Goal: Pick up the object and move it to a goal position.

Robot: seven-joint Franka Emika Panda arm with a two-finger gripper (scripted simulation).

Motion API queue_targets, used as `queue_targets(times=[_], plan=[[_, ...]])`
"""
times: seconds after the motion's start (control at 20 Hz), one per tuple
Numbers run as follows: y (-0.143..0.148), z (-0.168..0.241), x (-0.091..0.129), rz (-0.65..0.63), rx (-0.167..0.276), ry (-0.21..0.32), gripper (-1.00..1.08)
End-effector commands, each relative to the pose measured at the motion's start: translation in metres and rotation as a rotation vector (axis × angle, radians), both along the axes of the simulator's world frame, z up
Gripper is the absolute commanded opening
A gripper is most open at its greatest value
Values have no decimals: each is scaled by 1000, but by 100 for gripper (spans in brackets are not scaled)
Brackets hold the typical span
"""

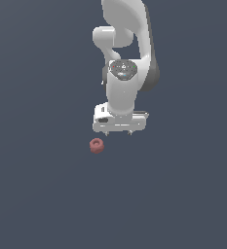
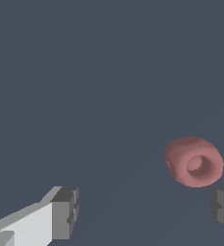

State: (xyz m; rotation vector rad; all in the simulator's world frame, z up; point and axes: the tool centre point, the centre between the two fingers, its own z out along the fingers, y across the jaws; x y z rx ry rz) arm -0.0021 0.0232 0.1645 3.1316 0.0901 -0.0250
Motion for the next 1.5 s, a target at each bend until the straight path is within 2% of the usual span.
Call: queue_targets(times=[0.0, 0.4, 0.7, 1.1, 1.45], plan=[[0, 0, 0, 0, 0, 0, 100], [-16, 21, 10, -58, 7, -38, 100], [-18, 20, 11, -54, 7, -38, 100], [-33, 5, 10, 1, 5, -34, 100], [-59, -22, 6, 96, 5, -27, 100]])
